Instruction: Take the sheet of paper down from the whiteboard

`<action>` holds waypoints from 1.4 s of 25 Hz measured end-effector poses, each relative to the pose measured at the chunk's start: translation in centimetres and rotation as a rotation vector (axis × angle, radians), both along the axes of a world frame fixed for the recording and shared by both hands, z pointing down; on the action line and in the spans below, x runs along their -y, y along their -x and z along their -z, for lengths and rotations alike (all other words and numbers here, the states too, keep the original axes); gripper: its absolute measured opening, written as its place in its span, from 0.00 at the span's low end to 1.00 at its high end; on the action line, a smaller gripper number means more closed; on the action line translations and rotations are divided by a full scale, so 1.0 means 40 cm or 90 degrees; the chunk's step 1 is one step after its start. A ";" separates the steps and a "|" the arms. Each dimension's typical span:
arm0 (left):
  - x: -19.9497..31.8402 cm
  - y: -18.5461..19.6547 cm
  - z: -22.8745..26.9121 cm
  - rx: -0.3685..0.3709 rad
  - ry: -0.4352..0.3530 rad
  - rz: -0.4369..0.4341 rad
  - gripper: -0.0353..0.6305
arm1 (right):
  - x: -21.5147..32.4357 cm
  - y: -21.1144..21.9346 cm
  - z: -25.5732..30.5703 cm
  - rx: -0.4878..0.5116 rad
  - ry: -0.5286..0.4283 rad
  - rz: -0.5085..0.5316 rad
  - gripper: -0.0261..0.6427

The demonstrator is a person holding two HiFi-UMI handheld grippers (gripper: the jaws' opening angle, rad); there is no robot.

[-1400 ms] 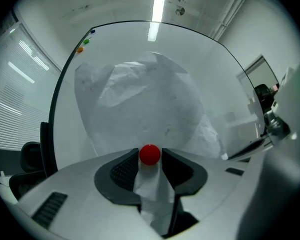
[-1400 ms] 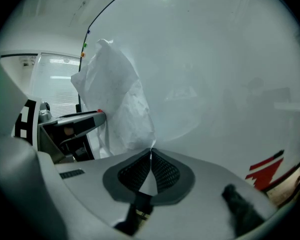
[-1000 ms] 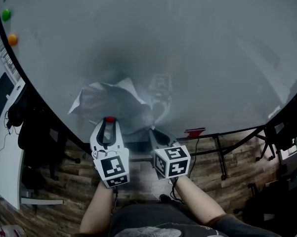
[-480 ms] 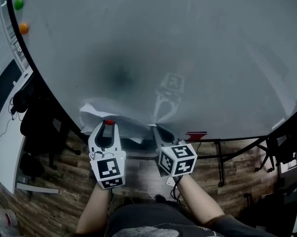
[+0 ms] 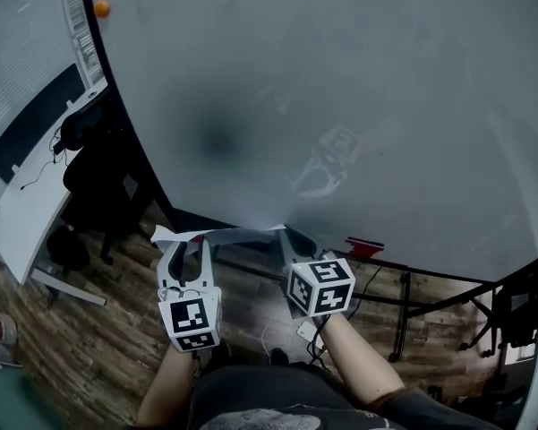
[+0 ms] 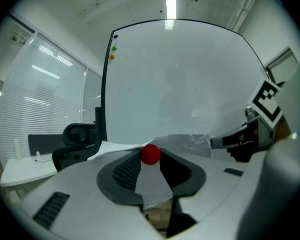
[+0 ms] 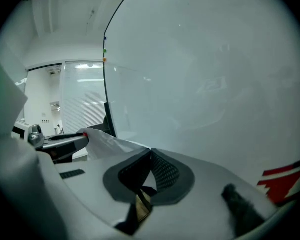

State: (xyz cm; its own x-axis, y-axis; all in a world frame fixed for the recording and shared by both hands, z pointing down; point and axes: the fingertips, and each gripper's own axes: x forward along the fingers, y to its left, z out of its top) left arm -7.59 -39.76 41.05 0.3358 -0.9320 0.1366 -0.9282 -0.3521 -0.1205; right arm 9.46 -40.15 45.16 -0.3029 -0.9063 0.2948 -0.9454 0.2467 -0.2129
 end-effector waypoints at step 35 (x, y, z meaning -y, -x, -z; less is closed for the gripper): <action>-0.479 0.300 -0.060 -0.023 0.037 -0.008 0.24 | -0.446 0.221 -0.057 -0.111 0.045 -0.027 0.07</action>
State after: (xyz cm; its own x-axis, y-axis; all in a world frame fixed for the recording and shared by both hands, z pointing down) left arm -19.59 -20.61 43.45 0.3524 -0.9187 0.1784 -0.9272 -0.3686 -0.0666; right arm 0.63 -22.32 47.44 -0.2044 -0.8923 0.4026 -0.9786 0.1968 -0.0606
